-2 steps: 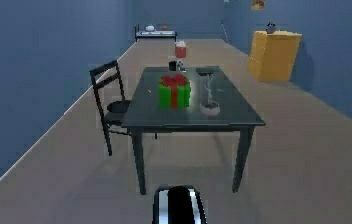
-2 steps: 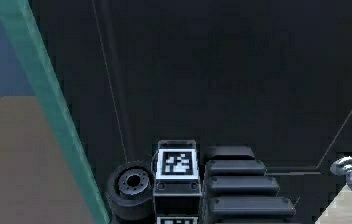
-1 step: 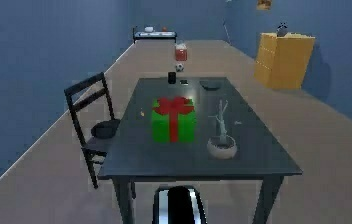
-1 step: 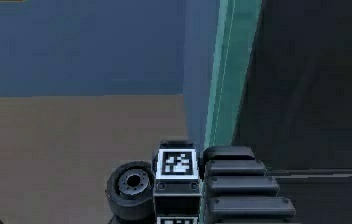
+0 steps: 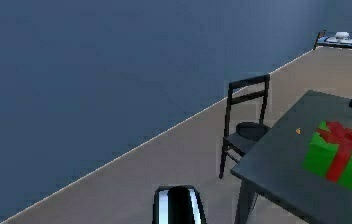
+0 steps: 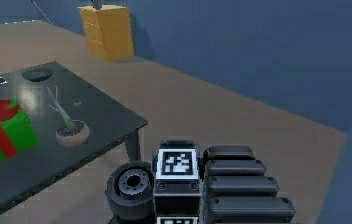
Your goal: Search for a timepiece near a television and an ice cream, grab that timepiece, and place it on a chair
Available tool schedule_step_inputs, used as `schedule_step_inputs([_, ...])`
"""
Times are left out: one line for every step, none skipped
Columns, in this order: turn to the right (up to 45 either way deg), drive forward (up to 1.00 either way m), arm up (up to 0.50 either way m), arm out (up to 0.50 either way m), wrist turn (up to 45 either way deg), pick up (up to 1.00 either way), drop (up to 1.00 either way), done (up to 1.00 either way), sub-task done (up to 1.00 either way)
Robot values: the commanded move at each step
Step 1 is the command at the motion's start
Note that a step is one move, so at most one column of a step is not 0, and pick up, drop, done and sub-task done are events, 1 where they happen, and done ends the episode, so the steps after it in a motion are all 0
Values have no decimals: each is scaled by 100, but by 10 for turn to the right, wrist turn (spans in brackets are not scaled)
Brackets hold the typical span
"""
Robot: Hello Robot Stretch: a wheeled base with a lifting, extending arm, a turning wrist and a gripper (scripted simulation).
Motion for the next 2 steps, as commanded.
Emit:
schedule_step_inputs([-90, 0, 0, 0, 0, 0, 0, 0, 0])
schedule_step_inputs([0, 75, 0, 0, 0, 0, 0, 0, 0])
